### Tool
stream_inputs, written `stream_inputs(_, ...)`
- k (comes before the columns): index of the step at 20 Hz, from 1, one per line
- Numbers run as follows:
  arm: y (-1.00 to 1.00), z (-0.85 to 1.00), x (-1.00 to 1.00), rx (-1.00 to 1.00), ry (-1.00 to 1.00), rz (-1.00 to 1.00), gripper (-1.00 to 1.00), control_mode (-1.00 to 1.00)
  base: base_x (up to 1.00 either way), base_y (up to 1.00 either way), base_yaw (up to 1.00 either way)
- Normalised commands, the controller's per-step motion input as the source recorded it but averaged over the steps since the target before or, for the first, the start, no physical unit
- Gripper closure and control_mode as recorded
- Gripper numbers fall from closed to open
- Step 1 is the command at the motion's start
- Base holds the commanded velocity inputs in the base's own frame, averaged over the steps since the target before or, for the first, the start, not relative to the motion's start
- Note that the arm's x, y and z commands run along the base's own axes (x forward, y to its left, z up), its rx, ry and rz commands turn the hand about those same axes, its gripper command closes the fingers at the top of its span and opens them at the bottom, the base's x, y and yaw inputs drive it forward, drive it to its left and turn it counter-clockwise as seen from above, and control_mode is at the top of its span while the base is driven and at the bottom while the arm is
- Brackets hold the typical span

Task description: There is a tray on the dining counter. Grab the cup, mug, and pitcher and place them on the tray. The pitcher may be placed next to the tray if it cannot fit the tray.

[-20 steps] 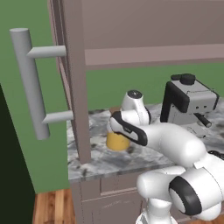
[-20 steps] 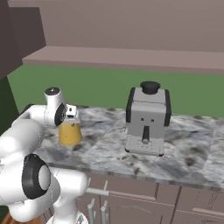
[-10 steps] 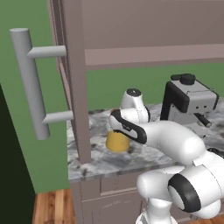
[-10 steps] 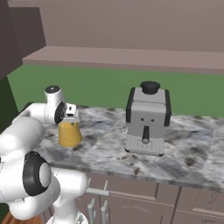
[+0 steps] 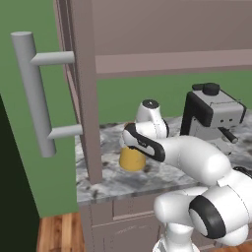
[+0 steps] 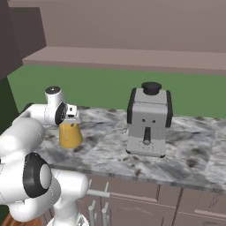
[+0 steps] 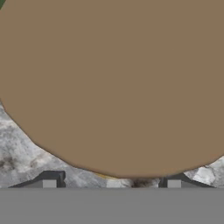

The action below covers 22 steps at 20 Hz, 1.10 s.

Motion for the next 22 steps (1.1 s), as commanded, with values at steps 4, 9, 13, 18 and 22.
stream_inputs(4, 0.00, 0.00, 0.00, 0.00, 0.00, 0.00, 1.00, -1.00, 0.00, 0.00, 0.00)
stream_inputs(9, 0.00, 0.00, 0.00, 0.00, 0.00, 0.00, 1.00, -1.00, 0.00, 0.00, 0.00)
stream_inputs(13, 0.00, 0.00, 0.00, 0.00, 0.00, 0.00, 1.00, -1.00, 0.00, 0.00, 0.00)
stream_inputs(18, 0.00, 0.00, 0.00, 0.00, 0.00, 0.00, 1.00, -1.00, 0.00, 0.00, 0.00)
stream_inputs(22, 0.00, 0.02, 0.00, 0.00, 0.00, 0.00, 1.00, -1.00, 0.00, 0.00, 0.00)
